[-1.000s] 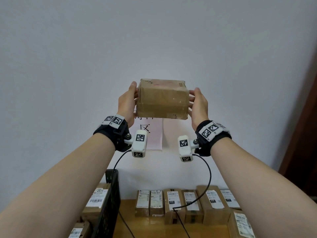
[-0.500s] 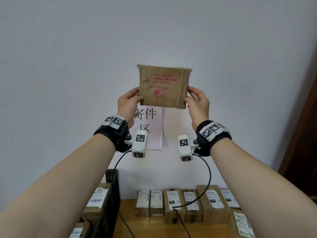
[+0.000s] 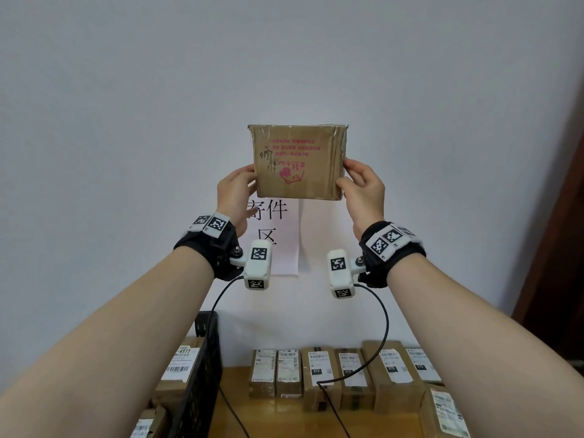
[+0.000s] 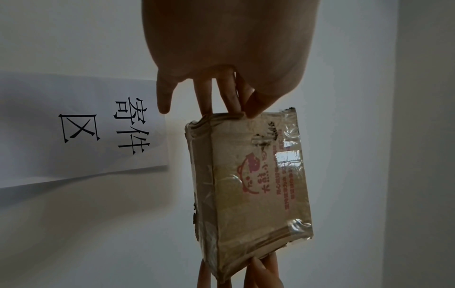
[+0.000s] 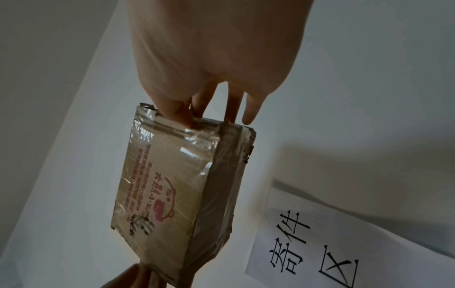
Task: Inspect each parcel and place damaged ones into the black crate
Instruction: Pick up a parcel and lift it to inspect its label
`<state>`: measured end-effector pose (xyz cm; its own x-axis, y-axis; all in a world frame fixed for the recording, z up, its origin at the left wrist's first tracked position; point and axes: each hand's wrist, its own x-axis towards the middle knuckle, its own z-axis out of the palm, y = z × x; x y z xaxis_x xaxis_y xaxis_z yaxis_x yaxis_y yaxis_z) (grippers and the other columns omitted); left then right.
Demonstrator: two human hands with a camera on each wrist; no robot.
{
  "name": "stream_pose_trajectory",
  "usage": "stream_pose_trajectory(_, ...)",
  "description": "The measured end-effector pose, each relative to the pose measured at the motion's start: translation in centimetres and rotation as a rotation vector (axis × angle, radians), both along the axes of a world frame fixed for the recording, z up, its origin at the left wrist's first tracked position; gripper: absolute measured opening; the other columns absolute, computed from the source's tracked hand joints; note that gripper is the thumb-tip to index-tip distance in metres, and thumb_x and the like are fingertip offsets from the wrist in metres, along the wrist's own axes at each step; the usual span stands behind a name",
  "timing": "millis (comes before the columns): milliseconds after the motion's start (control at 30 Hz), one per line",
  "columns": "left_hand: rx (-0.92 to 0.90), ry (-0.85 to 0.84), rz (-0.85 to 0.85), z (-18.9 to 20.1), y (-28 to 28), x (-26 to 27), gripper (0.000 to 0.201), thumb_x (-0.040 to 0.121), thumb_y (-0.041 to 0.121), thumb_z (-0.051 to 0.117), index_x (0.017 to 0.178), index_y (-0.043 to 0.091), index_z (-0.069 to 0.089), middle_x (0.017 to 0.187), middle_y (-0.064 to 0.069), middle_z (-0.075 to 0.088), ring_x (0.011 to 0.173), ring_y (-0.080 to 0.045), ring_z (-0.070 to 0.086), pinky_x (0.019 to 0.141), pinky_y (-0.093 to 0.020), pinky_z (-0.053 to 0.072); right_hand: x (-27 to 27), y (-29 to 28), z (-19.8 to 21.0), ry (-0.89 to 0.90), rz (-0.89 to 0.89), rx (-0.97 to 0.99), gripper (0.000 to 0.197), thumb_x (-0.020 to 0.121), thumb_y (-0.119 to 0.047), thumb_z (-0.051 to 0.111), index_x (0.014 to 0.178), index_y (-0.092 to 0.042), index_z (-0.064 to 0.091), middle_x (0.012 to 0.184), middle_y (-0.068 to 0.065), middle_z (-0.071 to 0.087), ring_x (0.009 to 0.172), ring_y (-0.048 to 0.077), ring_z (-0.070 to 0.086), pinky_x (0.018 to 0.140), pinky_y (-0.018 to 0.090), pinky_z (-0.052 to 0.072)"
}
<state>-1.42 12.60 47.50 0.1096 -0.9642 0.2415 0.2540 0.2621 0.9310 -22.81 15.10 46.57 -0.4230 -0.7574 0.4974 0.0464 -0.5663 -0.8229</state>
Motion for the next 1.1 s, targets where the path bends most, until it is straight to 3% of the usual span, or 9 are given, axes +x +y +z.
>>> stream_pose_trajectory(200,-0.051,-0.029,0.037,-0.4,-1.7,0.1,0.03,0.1,0.048,0.06,0.09,0.02,0.063,0.105,0.003,0.074,0.104,-0.016,0.067,0.102,-0.055,0.049,-0.1,-0.4,-0.2,0.018,-0.025,-0.022,0.037,0.093,0.006,0.054,0.12,-0.017,0.065,0.119,-0.005,0.074,0.101,-0.001,0.071,0.077,0.017,0.055)
stream_pose_trajectory(300,-0.005,-0.049,0.034,-0.2,-1.6,0.4,0.055,0.088,0.058,0.071,0.128,0.022,0.056,0.098,0.008,0.073,0.119,-0.018,0.066,0.102,-0.053,0.045,-0.1,-0.7,-0.3,-0.006,-0.052,-0.024,0.029,0.096,0.002,0.051,0.11,-0.023,0.053,0.114,-0.007,0.075,0.085,0.003,0.07,0.075,0.018,0.053)
stream_pose_trajectory(367,-0.036,-0.081,-0.005,-0.1,-1.1,0.4,0.065,0.088,0.055,0.075,0.139,0.025,0.05,0.099,0.009,0.074,0.119,-0.017,0.066,0.098,-0.046,0.044,-0.3,-1.2,-0.4,0.006,-0.063,0.003,0.029,0.097,0.002,0.049,0.106,-0.026,0.048,0.107,-0.006,0.075,0.085,0.01,0.067,0.079,0.024,0.052)
stream_pose_trajectory(433,-0.103,-0.099,-0.039,-0.1,-0.6,0.3,0.048,0.091,0.046,0.077,0.129,0.021,0.062,0.105,0.003,0.077,0.104,-0.015,0.072,0.083,-0.032,0.052,-0.3,-1.8,-0.6,0.054,-0.04,0.021,0.03,0.098,0.002,0.048,0.11,-0.025,0.052,0.113,0.003,0.073,0.097,0.015,0.068,0.088,0.029,0.053)
stream_pose_trajectory(600,-0.158,-0.002,-0.092,-0.1,-0.5,0.4,0.015,0.093,0.022,0.078,0.102,0.014,0.07,0.102,-0.005,0.079,0.082,-0.019,0.074,0.065,-0.033,0.06,0.4,-2.1,-0.7,0.231,0.02,0.029,0.031,0.104,-0.01,0.054,0.132,-0.021,0.064,0.126,-0.011,0.065,0.117,0.001,0.06,0.09,0.01,0.049)
stream_pose_trajectory(733,-0.202,0.034,-0.122,-0.3,-0.3,0.2,0.008,0.094,0.013,0.076,0.099,0.012,0.069,0.102,-0.005,0.078,0.089,-0.021,0.075,0.066,-0.03,0.059,1.1,-2.6,-0.6,0.221,0.103,0.076,0.037,0.107,-0.023,0.05,0.141,-0.03,0.063,0.139,-0.011,0.065,0.127,0.007,0.06,0.109,0.035,0.051)
stream_pose_trajectory(833,-0.203,0.063,-0.131,-0.4,-0.1,0.3,0.009,0.095,0.016,0.075,0.102,0.011,0.071,0.1,-0.003,0.078,0.089,-0.018,0.075,0.065,-0.028,0.059,1.2,-2.5,-0.4,0.179,0.138,0.074,0.037,0.106,-0.025,0.053,0.14,-0.031,0.064,0.137,-0.012,0.067,0.124,0.006,0.064,0.105,0.041,0.055)
stream_pose_trajectory(1000,-0.209,0.048,-0.14,-0.3,0.0,0.3,0.012,0.096,0.021,0.074,0.1,0.011,0.075,0.109,-0.007,0.078,0.098,-0.019,0.075,0.068,-0.027,0.06,1.2,-2.1,-0.4,0.091,0.185,0.081,0.044,0.102,-0.006,0.047,0.139,-0.024,0.064,0.132,-0.004,0.071,0.11,0.015,0.069,0.072,0.028,0.057)
stream_pose_trajectory(1100,-0.211,0.038,-0.144,-0.2,0.0,0.2,0.013,0.097,0.022,0.073,0.102,0.01,0.077,0.108,-0.005,0.079,0.099,-0.018,0.075,0.068,-0.027,0.059,1.4,-1.8,-0.4,0.056,0.202,0.082,0.044,0.101,-0.003,0.046,0.137,-0.022,0.064,0.132,0.0,0.07,0.105,0.015,0.068,0.065,0.023,0.055)
